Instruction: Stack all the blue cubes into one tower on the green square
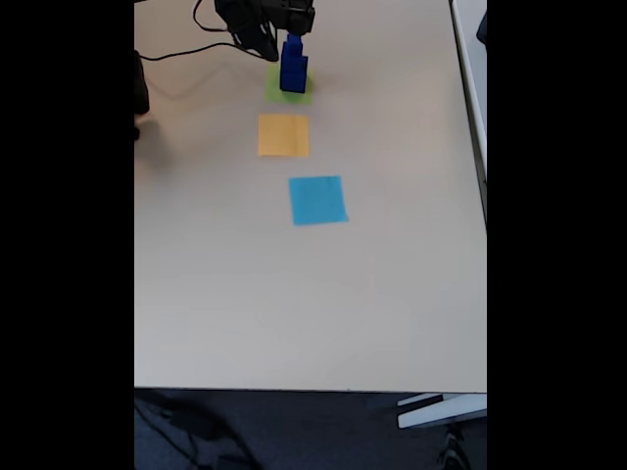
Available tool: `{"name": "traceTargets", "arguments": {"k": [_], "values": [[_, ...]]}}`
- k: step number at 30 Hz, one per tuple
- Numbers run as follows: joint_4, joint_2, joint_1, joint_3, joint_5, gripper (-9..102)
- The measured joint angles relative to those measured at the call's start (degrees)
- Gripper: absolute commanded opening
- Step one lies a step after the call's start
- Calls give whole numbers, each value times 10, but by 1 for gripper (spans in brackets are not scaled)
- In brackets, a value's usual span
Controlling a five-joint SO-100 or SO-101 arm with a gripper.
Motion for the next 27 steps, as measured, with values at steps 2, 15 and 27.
{"name": "traceTargets", "arguments": {"k": [2, 15, 27], "values": [[8, 0, -1, -8, 14, 0], [4, -19, -40, -85, 44, 0], [-7, -75, -51, -114, 58, 0]]}}
